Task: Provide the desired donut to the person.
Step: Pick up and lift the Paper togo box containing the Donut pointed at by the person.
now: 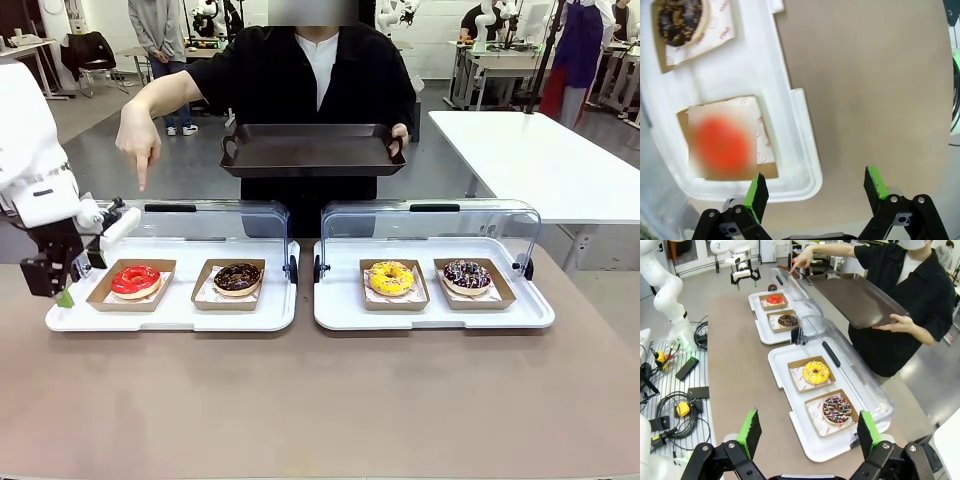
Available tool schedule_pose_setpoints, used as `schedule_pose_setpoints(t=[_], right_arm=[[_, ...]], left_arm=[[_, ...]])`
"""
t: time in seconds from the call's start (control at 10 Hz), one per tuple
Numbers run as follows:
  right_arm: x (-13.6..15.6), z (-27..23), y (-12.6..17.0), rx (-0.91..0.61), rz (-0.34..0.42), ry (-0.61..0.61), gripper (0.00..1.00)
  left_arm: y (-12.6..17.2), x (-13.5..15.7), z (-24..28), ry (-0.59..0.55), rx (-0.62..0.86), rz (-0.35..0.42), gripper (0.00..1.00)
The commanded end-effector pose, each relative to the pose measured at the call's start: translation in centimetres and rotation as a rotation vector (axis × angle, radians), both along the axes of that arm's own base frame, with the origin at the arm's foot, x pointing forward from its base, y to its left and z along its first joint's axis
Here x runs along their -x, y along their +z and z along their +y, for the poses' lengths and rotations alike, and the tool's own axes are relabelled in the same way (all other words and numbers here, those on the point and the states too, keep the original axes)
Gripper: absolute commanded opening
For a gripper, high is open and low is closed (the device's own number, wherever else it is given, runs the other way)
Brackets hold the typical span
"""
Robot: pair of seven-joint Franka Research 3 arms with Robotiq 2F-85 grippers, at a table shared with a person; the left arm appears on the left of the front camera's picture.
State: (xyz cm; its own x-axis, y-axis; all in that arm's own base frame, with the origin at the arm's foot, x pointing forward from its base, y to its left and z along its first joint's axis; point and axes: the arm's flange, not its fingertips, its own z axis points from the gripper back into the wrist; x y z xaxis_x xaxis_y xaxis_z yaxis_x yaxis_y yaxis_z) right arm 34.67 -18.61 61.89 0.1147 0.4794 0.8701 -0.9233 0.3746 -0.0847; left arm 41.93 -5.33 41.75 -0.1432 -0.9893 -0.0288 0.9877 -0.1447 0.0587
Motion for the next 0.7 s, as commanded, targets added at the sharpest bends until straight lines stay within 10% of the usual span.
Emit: schedule_pose_setpoints(t=[0.0,0.6], right_arm=[[-0.1,0.1,-0.1,-0.009,-0.008,0.005,1.00],[-0.1,0.1,-0.1,-0.009,-0.008,0.005,1.00]], left_arm=[[-2.8,0.5,0.0,0.014,-0.026,-0.020,1.00],[-5.1,-5.0,0.7,0.079,-0.015,-0.034,1.00]])
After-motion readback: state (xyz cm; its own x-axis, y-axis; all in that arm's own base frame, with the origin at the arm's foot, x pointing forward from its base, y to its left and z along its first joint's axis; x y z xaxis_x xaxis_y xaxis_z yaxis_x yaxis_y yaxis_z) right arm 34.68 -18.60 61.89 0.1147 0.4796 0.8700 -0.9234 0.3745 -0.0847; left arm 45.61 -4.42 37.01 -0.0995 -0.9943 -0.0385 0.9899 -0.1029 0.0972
